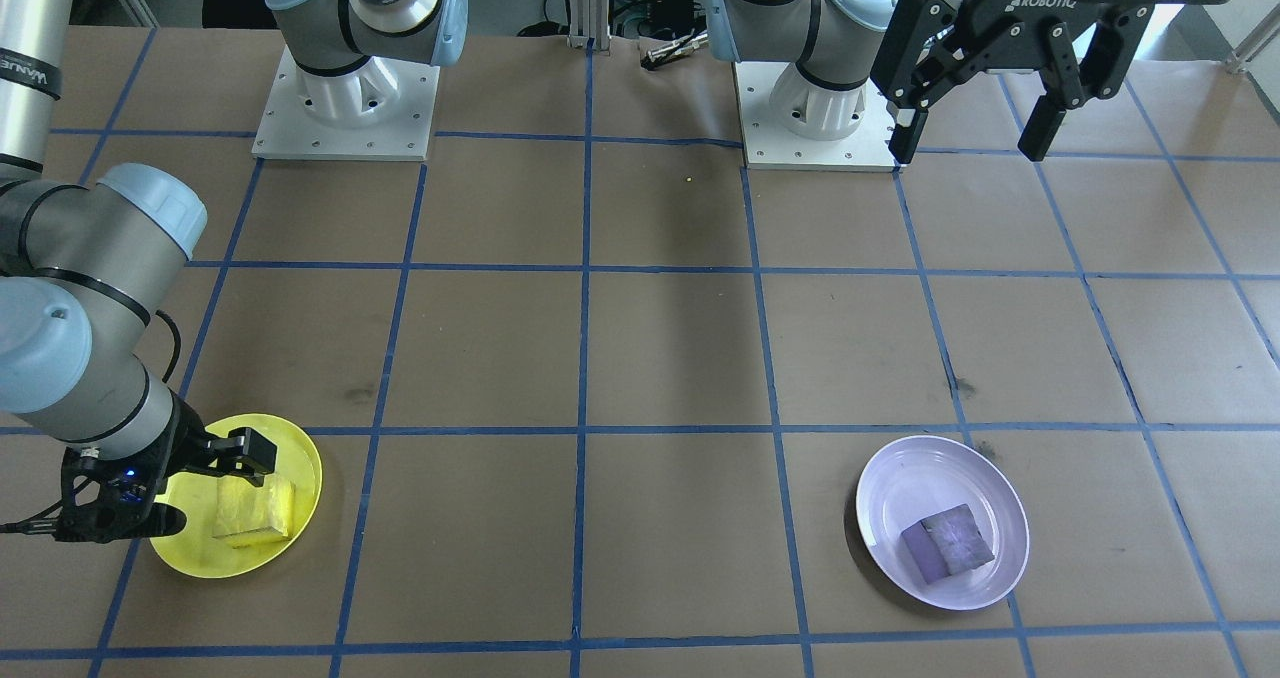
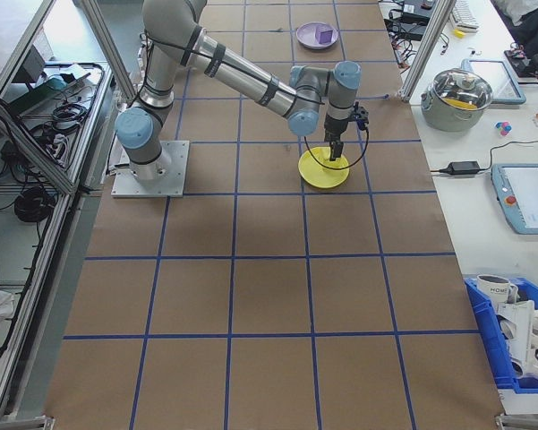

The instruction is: Sort blocks by color into plates

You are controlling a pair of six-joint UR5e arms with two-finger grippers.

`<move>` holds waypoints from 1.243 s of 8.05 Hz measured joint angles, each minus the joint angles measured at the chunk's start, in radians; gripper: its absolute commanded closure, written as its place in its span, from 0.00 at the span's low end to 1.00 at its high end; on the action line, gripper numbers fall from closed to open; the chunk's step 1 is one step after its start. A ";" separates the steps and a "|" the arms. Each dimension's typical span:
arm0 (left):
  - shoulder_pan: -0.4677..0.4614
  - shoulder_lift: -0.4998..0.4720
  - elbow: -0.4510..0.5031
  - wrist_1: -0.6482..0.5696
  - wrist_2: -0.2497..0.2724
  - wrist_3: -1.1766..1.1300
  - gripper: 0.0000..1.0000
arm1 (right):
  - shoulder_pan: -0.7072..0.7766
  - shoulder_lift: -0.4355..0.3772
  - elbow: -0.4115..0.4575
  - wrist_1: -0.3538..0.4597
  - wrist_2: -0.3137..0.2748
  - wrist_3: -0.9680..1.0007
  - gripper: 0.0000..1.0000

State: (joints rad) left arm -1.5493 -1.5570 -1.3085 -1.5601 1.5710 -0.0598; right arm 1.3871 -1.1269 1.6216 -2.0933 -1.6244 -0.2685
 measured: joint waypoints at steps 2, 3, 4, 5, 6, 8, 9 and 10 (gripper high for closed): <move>0.000 0.000 0.000 0.000 0.000 0.000 0.00 | 0.004 -0.078 0.000 0.019 -0.001 0.002 0.00; 0.000 0.000 0.000 0.000 0.000 0.000 0.00 | 0.006 -0.146 0.000 0.076 0.011 0.009 0.00; 0.000 0.000 -0.001 0.000 0.000 0.000 0.00 | 0.007 -0.218 0.001 0.152 0.047 0.034 0.00; 0.000 0.000 -0.001 0.000 -0.001 0.000 0.00 | 0.013 -0.287 0.002 0.233 0.075 0.095 0.00; 0.000 0.000 0.000 0.000 -0.001 0.001 0.00 | 0.030 -0.343 0.003 0.301 0.086 0.146 0.00; 0.001 0.000 0.000 0.000 0.000 0.002 0.00 | 0.068 -0.441 0.008 0.423 0.093 0.183 0.00; 0.002 -0.005 0.000 0.000 0.000 0.004 0.00 | 0.076 -0.483 0.011 0.465 0.095 0.188 0.00; 0.004 -0.013 0.001 0.004 0.000 0.006 0.00 | 0.080 -0.509 0.015 0.500 0.095 0.199 0.00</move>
State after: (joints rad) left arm -1.5449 -1.5705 -1.3077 -1.5561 1.5708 -0.0542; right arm 1.4668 -1.6362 1.6367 -1.5934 -1.5297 -0.0698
